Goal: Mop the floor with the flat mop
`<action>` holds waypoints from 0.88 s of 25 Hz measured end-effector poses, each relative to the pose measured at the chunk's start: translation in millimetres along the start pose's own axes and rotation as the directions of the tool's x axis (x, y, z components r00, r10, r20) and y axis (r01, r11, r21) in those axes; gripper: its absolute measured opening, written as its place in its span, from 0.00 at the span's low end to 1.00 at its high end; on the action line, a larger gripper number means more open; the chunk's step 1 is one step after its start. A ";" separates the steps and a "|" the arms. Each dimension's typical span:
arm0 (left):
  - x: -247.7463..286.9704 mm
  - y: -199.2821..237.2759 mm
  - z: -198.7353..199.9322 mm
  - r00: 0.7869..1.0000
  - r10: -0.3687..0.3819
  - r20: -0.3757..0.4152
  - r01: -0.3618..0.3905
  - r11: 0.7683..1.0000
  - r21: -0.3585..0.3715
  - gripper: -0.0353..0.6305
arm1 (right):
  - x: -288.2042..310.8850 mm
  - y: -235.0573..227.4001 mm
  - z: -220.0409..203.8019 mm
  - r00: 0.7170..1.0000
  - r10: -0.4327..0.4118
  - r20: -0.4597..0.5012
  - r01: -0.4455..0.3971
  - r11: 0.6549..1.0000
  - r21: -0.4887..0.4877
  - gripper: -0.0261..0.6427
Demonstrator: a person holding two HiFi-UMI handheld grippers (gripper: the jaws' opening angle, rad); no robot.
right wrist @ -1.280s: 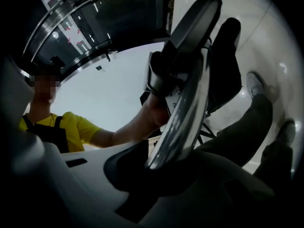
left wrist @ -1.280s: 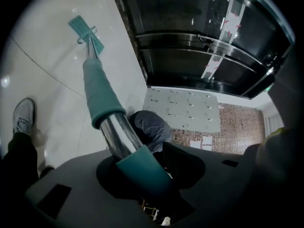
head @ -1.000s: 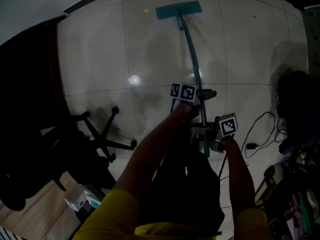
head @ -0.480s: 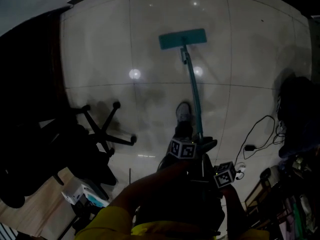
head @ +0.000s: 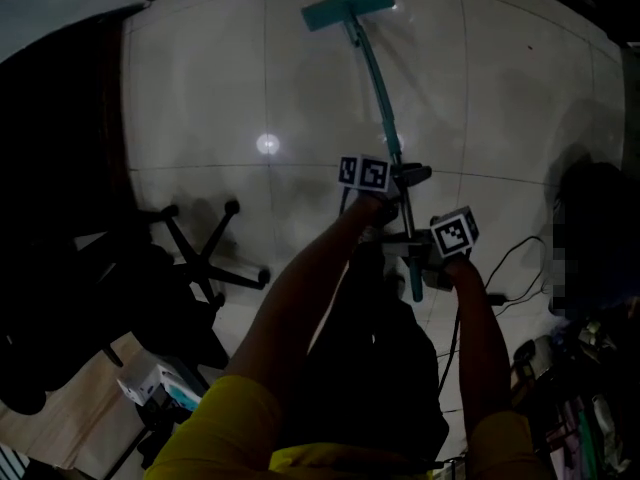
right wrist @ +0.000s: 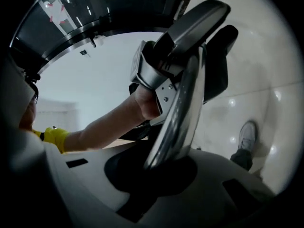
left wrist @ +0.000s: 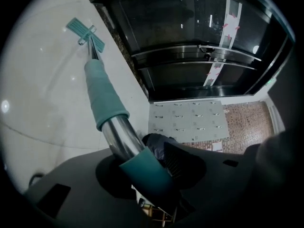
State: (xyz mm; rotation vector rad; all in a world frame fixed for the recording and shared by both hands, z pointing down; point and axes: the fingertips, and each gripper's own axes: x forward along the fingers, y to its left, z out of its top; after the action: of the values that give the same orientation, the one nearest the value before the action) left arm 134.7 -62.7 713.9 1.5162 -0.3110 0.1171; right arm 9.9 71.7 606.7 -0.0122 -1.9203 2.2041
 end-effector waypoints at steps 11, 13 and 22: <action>-48.5 -74.8 -157.4 0.999 -0.018 0.041 0.023 0.989 -0.145 0.32 | 14.8 84.1 -164.5 0.997 0.059 -0.052 -0.046 0.975 0.216 0.12; -55.0 -90.5 -197.6 0.998 0.000 0.057 0.011 0.982 -0.189 0.32 | 10.7 101.5 -201.7 0.994 0.062 -0.090 -0.039 0.971 0.234 0.12; -40.6 -24.3 -53.8 0.997 0.034 0.069 -0.030 0.998 -0.061 0.32 | 14.7 41.7 -56.2 0.996 0.007 -0.088 -0.003 0.999 0.041 0.11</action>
State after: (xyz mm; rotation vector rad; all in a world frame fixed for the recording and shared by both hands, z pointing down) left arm 109.2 -6.1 678.2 1.4583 -0.3918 0.0798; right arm -2.7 123.9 559.6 -0.1054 -1.8309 2.2067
